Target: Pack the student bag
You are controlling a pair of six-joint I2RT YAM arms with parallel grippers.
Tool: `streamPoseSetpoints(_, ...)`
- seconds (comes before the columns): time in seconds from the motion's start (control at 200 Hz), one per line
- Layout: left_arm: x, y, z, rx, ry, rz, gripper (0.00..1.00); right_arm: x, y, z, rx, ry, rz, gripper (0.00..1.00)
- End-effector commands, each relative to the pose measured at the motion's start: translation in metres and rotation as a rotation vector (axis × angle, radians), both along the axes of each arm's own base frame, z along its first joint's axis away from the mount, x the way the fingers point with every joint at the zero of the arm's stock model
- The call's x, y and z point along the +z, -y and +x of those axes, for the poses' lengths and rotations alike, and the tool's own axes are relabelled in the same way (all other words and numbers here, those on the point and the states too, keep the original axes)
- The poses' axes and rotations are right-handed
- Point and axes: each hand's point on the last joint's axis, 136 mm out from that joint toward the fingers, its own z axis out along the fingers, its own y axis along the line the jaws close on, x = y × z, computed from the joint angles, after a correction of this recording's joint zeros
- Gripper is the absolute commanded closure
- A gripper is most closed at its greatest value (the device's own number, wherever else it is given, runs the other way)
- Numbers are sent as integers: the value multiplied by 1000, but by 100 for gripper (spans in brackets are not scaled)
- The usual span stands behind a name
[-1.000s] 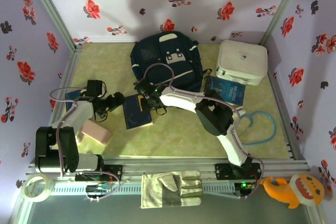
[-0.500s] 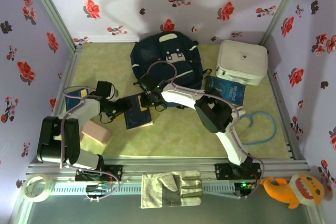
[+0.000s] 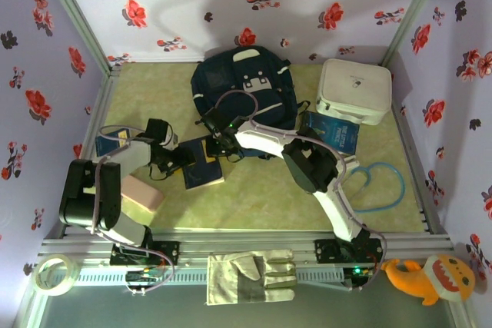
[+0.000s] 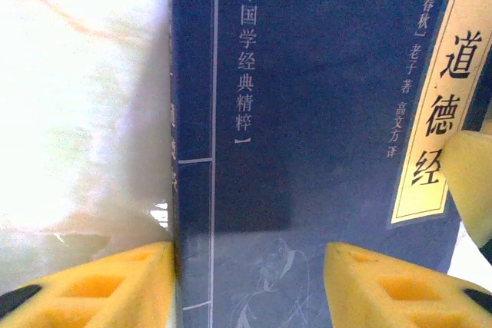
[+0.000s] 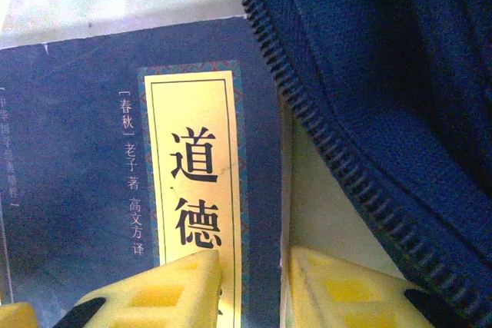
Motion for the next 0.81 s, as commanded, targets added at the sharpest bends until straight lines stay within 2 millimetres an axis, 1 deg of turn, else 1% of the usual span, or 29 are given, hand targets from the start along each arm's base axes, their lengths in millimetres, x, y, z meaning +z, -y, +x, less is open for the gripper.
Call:
streamPoseSetpoints(0.0,10,11,9,-48,35,-27,49,-22,11,-2,-24,-57,-50,70)
streamPoseSetpoints(0.065,15,15,10,-51,45,-47,52,-24,11,-3,-25,-63,-50,71)
streamPoseSetpoints(0.13,25,20,13,-56,65,-80,53,-25,11,-4,-26,-66,-51,71)
streamPoseSetpoints(0.285,59,29,17,-60,140,-149,55,-27,12,-4,-31,-71,-48,71)
streamPoseSetpoints(0.345,69,32,17,-66,169,-178,55,-29,13,-4,-35,-72,-48,71)
streamPoseSetpoints(0.425,76,38,17,-56,186,-226,57,-29,13,-4,-36,-74,-46,71)
streamPoseSetpoints(0.545,76,46,18,-36,186,-299,59,-32,13,-5,-38,-77,-44,71)
streamPoseSetpoints(0.715,57,47,18,-4,123,-302,63,-34,14,-6,-38,-80,-43,71)
streamPoseSetpoints(0.8,53,47,20,19,107,-309,65,-35,14,-7,-38,-80,-44,71)
